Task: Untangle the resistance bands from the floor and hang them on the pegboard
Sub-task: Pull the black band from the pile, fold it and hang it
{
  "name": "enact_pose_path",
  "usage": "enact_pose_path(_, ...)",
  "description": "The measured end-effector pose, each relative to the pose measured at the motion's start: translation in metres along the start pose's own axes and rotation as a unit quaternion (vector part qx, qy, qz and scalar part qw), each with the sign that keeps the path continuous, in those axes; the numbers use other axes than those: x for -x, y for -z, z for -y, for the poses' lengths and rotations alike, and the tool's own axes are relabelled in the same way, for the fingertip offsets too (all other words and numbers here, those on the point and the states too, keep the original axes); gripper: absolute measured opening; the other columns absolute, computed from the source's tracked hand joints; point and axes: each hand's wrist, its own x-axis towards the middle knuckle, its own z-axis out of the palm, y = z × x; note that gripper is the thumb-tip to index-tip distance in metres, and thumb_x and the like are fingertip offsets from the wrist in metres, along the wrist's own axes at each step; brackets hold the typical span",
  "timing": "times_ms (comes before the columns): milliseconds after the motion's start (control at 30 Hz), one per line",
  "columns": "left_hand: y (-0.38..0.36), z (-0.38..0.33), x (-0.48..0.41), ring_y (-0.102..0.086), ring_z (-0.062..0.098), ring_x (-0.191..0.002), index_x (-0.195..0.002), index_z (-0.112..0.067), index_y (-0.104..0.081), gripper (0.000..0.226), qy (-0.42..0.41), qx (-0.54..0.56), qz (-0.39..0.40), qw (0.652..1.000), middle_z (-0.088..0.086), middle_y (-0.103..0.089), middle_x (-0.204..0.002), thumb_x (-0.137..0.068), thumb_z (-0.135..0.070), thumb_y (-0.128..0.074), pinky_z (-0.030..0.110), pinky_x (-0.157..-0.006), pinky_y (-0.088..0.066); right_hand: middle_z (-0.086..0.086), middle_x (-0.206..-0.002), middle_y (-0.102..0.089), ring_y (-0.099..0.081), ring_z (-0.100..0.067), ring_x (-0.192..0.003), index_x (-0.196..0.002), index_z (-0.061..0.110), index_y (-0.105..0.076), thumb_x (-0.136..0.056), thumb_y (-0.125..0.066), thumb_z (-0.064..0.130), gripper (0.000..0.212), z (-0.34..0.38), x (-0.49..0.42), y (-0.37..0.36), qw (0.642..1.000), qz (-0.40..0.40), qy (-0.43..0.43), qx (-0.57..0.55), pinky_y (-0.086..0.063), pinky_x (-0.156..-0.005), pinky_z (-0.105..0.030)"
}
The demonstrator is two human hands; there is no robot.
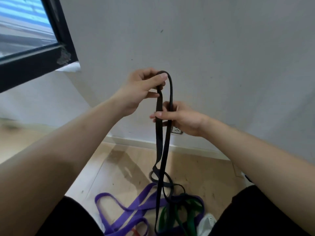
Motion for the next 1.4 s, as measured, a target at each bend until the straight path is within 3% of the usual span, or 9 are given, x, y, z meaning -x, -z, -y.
enact_pose_path(300,0.045,0.055,-0.02,-0.066,0.009,-0.073,-0.09,-0.015,-0.065,0.015,0.061,0.055,-0.119,0.989,-0.004,-0.064,-0.078,-0.102,-0.021,-0.058,0.024,-0.074,-0.058,-0.004,-0.085,-0.061,-0.071,-0.025,-0.092,-0.08,0.017,-0.057,-0.09,-0.071,0.005,0.021,-0.036,-0.022,0.037,0.996,0.034,-0.075,0.019,-0.052,-0.098,-0.042)
enact_pose_path(500,0.068,0.07,-0.025,-0.063,0.01,-0.073,-0.086,-0.015,-0.061,0.021,0.074,0.08,-0.204,0.973,-0.004,-0.063,-0.077,-0.103,-0.025,-0.056,0.025,-0.078,-0.059,-0.01,-0.077,-0.06,-0.07,-0.028,-0.078,-0.079,0.011,-0.054,-0.086,-0.073,-0.004,0.025,-0.056,-0.016,0.039,0.985,0.032,-0.099,0.138,-0.06,-0.079,-0.034)
enact_pose_path(600,0.084,0.08,-0.018,-0.061,0.011,-0.077,-0.088,-0.015,-0.063,0.019,0.098,0.055,-0.236,0.965,-0.002,-0.062,-0.083,-0.103,-0.025,-0.057,0.026,-0.084,-0.059,-0.01,-0.075,-0.065,-0.072,-0.02,-0.073,-0.078,0.01,-0.058,-0.083,-0.074,-0.002,0.02,-0.051,-0.012,0.045,0.976,-0.035,-0.07,0.205,-0.055,-0.065,-0.026)
enact_pose_path(700,0.095,0.09,-0.007,-0.062,0.017,-0.092,-0.096,-0.016,-0.065,0.01,0.158,0.011,-0.178,0.971,-0.001,-0.066,-0.09,-0.102,-0.022,-0.059,0.026,-0.08,-0.059,-0.004,-0.069,-0.062,-0.066,-0.01,-0.064,-0.08,0.007,-0.059,-0.081,-0.073,-0.005,0.018,-0.037,-0.006,0.055,0.973,-0.115,-0.011,0.2,-0.05,-0.063,-0.02)
enact_pose_path(800,0.095,0.094,0.007,-0.065,0.018,-0.103,-0.109,-0.018,-0.068,0.012,0.203,-0.087,-0.079,0.972,0.002,-0.071,-0.101,-0.098,-0.015,-0.064,0.033,-0.094,-0.054,-0.005,-0.069,-0.061,-0.063,-0.015,-0.068,-0.077,0.008,-0.058,-0.08,-0.072,-0.009,0.021,-0.023,0.001,0.059,0.972,-0.149,0.046,0.177,-0.05,-0.069,-0.022)
enact_pose_path(1000,0.066,0.084,0.013,-0.066,0.023,-0.111,-0.117,-0.016,-0.068,0.033,0.175,-0.186,0.048,0.966,0.001,-0.071,-0.102,-0.087,-0.003,-0.075,0.03,-0.099,-0.049,-0.003,-0.071,-0.061,-0.062,-0.015,-0.07,-0.083,0.009,-0.058,-0.085,-0.072,-0.004,0.019,-0.002,0.007,0.058,0.967,-0.16,0.127,0.155,-0.051,-0.073,-0.026)
enact_pose_path(1133,0.034,0.077,0.008,-0.065,0.018,-0.118,-0.122,-0.023,-0.067,0.051,0.13,-0.202,0.116,0.964,-0.003,-0.072,-0.114,-0.075,-0.015,-0.084,0.039,-0.11,-0.046,-0.006,-0.073,-0.062,-0.059,-0.018,-0.071,-0.085,0.008,-0.059,-0.086,-0.072,-0.004,0.018,-0.003,0.01,0.051,0.972,-0.113,0.107,0.176,-0.047,-0.069,-0.026)
enact_pose_path(1267,0.007,0.073,0.007,-0.061,0.009,-0.122,-0.135,-0.026,-0.059,0.078,0.094,-0.194,0.168,0.962,-0.008,-0.069,-0.127,-0.063,-0.044,-0.084,0.03,-0.106,-0.047,-0.01,-0.074,-0.06,-0.057,-0.015,-0.068,-0.085,0.003,-0.061,-0.083,-0.073,-0.007,0.016,-0.007,0.01,0.043,0.973,-0.091,0.069,0.201,-0.046,-0.065,-0.024)
enact_pose_path(1400,-0.006,0.077,0.011,-0.066,0.006,-0.114,-0.115,-0.024,-0.069,0.044,0.079,-0.177,0.201,0.96,-0.007,-0.075,-0.113,-0.073,-0.031,-0.079,0.023,-0.097,-0.049,-0.004,-0.069,-0.061,-0.056,-0.013,-0.063,-0.079,0.009,-0.061,-0.08,-0.075,-0.006,0.021,-0.011,0.011,0.038,0.974,-0.06,0.032,0.215,-0.045,-0.061,-0.021)
